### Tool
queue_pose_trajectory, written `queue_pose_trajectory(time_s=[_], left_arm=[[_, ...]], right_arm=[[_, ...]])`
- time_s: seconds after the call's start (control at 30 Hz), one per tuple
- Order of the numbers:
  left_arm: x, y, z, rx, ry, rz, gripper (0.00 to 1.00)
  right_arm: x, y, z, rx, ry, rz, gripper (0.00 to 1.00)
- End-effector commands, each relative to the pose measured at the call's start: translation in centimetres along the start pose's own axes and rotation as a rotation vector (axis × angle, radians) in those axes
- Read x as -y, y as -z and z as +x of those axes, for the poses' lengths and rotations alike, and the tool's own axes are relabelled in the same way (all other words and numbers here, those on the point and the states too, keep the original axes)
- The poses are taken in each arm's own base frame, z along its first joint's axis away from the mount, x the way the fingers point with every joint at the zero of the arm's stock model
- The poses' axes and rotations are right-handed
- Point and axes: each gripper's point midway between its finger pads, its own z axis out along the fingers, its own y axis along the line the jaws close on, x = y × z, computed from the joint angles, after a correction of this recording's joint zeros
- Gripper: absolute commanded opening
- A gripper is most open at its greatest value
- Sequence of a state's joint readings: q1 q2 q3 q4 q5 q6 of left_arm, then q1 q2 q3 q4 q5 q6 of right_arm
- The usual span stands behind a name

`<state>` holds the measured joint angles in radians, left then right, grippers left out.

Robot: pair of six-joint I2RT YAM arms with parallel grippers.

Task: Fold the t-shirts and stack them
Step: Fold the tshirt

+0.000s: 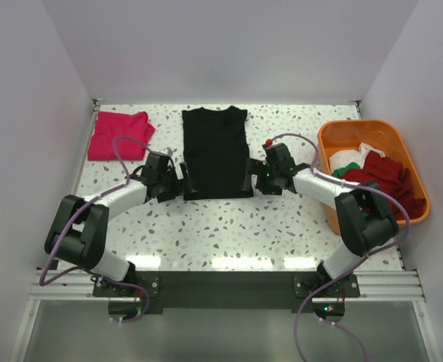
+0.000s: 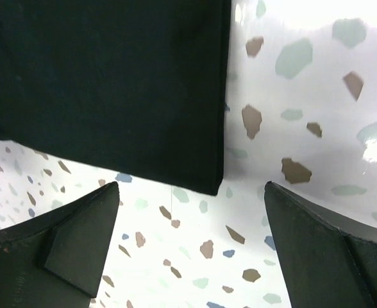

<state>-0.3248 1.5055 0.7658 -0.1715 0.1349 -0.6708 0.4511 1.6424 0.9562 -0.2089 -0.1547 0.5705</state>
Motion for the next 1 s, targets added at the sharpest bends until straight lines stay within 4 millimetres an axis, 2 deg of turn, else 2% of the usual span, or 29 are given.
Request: queue_pose_trajectory(time_s=[0.0,0.17,0.2,0.27,0.3,0.33,0.47,0.53,0.7,0.73,0.77,0.8,0.83,0.9,0.97], left_arm=[[1.4,-0.4,-0.7,0.035,0.014,0.088,0.98],[0.8,-1.2,0.3,0.006,0.022,0.084,0.81],[0.6,-1.5,0.6,-0.004,0.022,0.08,0.73],[0.4,-1.8,0.9,-0.015,0.021,0.075,0.65],[0.1,-2.1,1.2,-0.025,0.024,0.065,0.59],[0.1,-2.2,1.3,-0.028,0.023,0.065,0.55],[-0.4,-2.4,2.0,-0.049,0.028,0.057,0.43],[-0.5,-2.4,2.2,-0.051,0.027,0.053,0.41],[-0.9,-2.3,2.9,-0.066,0.029,0.047,0.24],[-0.9,-2.2,3.0,-0.067,0.029,0.049,0.21],[-1.0,-2.2,3.2,-0.069,0.028,0.047,0.13],[-1.1,-2.1,3.3,-0.072,0.028,0.045,0.07],[-1.2,-2.1,3.5,-0.075,0.028,0.044,0.0],[-1.1,-1.7,3.8,-0.074,0.018,0.053,0.0],[-1.0,-0.9,4.4,-0.075,0.011,0.061,0.0]], right_arm=[[-1.3,-0.2,-0.1,0.003,-0.037,-0.07,0.99],[-1.0,-1.1,1.2,-0.022,-0.052,-0.083,0.98],[-0.8,-1.3,1.3,-0.027,-0.055,-0.08,0.97],[-0.4,-1.8,1.7,-0.036,-0.055,-0.068,0.94],[-0.3,-1.9,1.8,-0.041,-0.056,-0.069,0.9],[-0.3,-2.1,2.0,-0.047,-0.057,-0.07,0.85],[-0.5,-2.8,2.8,-0.074,-0.072,-0.099,0.77],[-0.2,-3.0,3.3,-0.088,-0.078,-0.093,0.69],[0.4,-3.2,4.5,-0.109,-0.093,-0.073,0.52],[0.6,-3.2,4.8,-0.117,-0.095,-0.068,0.44],[0.6,-3.2,4.9,-0.118,-0.097,-0.07,0.32],[0.6,-3.1,5.1,-0.12,-0.096,-0.069,0.32],[0.8,-3.0,5.4,-0.128,-0.094,-0.07,0.23],[0.5,-2.5,5.5,-0.121,-0.085,-0.078,0.16],[0.9,-1.9,6.4,-0.144,-0.056,-0.061,0.12]])
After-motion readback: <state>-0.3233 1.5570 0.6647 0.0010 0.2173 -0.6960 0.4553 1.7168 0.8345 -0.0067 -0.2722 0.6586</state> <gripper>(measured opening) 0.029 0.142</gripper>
